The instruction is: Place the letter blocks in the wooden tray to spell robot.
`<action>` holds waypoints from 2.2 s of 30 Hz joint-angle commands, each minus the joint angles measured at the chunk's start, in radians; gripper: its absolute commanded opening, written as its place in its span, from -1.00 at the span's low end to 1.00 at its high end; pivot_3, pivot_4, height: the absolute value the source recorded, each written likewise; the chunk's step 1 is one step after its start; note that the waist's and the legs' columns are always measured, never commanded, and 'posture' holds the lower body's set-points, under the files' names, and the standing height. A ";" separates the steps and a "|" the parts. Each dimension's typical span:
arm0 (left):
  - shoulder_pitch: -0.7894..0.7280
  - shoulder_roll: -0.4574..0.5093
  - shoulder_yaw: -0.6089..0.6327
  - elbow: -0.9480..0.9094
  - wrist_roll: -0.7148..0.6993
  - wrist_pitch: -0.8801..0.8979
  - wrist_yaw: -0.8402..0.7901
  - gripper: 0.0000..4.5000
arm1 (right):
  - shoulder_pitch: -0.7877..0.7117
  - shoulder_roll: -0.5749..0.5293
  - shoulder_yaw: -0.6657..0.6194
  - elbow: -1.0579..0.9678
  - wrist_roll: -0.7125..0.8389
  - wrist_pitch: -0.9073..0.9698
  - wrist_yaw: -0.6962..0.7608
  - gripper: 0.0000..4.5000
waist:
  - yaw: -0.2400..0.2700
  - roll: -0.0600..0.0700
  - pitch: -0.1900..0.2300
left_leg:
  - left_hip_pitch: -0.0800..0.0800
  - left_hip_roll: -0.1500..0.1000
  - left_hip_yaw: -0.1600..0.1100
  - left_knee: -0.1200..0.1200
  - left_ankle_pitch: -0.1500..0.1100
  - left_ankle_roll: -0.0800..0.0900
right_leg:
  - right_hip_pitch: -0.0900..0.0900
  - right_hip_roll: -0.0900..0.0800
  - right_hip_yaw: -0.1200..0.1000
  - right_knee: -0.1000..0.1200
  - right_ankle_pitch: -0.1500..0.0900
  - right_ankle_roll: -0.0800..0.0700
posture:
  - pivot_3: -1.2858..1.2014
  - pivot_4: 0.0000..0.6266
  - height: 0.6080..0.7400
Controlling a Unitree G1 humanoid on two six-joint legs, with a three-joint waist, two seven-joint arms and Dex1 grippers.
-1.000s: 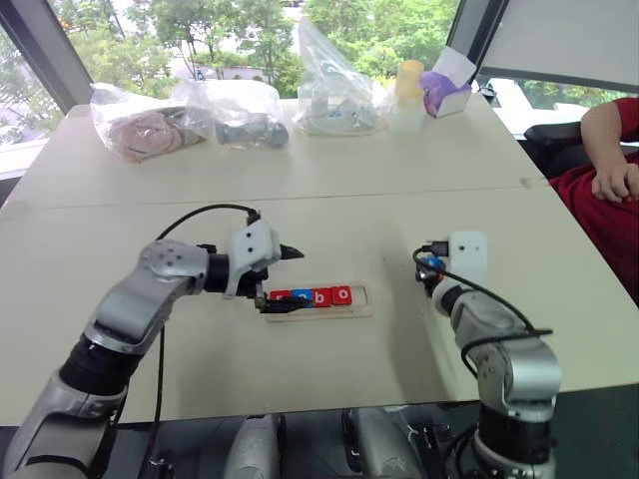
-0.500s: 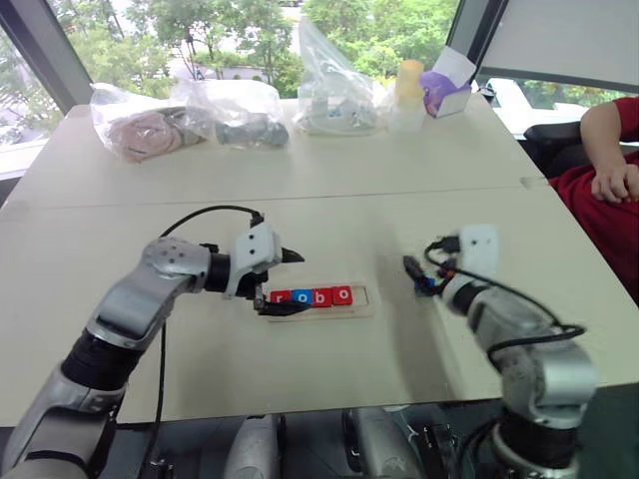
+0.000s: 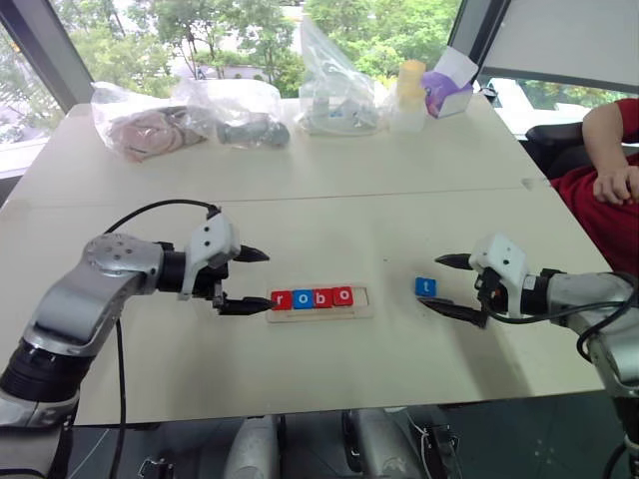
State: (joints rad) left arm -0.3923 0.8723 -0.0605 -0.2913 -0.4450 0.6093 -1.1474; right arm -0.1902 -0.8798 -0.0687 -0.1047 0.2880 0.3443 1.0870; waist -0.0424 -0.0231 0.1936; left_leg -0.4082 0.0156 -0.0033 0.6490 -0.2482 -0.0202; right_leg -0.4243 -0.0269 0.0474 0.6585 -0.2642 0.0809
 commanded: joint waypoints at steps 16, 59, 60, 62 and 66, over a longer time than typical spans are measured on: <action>-0.048 0.049 0.032 0.024 0.032 -0.020 0.005 1.00 | -0.217 0.107 0.140 0.521 -0.116 -0.352 0.169 -0.08 | -0.002 0.000 0.000 | 0.002 0.000 0.000 0.002 0.000 0.000 | 0.002 0.000 0.000 0.004 0.001 0.000 | 0.03 -0.52 1.00; 0.052 0.036 0.031 -0.008 0.060 -0.046 0.082 1.00 | -0.399 0.284 0.358 0.338 -0.185 -0.245 0.228 -0.48 | 0.000 0.000 0.000 | 0.003 0.001 -0.001 0.002 0.000 -0.001 | 0.001 0.000 0.001 0.005 0.001 -0.001 | 0.03 -0.52 1.00; 0.053 0.034 0.028 -0.008 0.063 -0.048 0.084 1.00 | -0.400 0.289 0.359 0.341 -0.183 -0.244 0.227 -0.48 | 0.000 0.000 0.000 | 0.003 0.001 -0.001 0.002 0.000 -0.001 | 0.001 0.000 0.001 0.005 0.001 -0.001 | 0.03 -0.52 1.00; 0.055 0.033 0.026 -0.007 0.068 -0.051 0.087 1.00 | -0.403 0.296 0.361 0.344 -0.184 -0.244 0.224 -0.48 | -0.001 0.000 0.000 | 0.003 0.001 -0.001 0.002 0.000 -0.001 | 0.001 0.000 0.001 0.005 0.001 -0.001 | 0.03 -0.52 1.00; 0.058 0.031 0.027 -0.009 0.070 -0.050 0.090 1.00 | -0.408 0.303 0.338 0.341 -0.169 -0.227 0.218 -0.48 | 0.000 0.000 0.000 | 0.003 0.001 -0.001 0.002 0.000 -0.001 | 0.001 0.000 0.001 0.006 0.001 -0.001 | 0.03 -0.52 1.00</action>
State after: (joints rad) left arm -0.3275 0.9026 -0.0466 -0.2865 -0.3804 0.5746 -1.0621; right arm -0.5787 -0.5806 0.2887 0.2413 0.1032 0.1133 1.3094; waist -0.0428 -0.0234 0.1934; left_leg -0.4050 0.0162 -0.0044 0.6509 -0.2478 -0.0208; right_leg -0.4232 -0.0268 0.0485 0.6640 -0.2629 0.0802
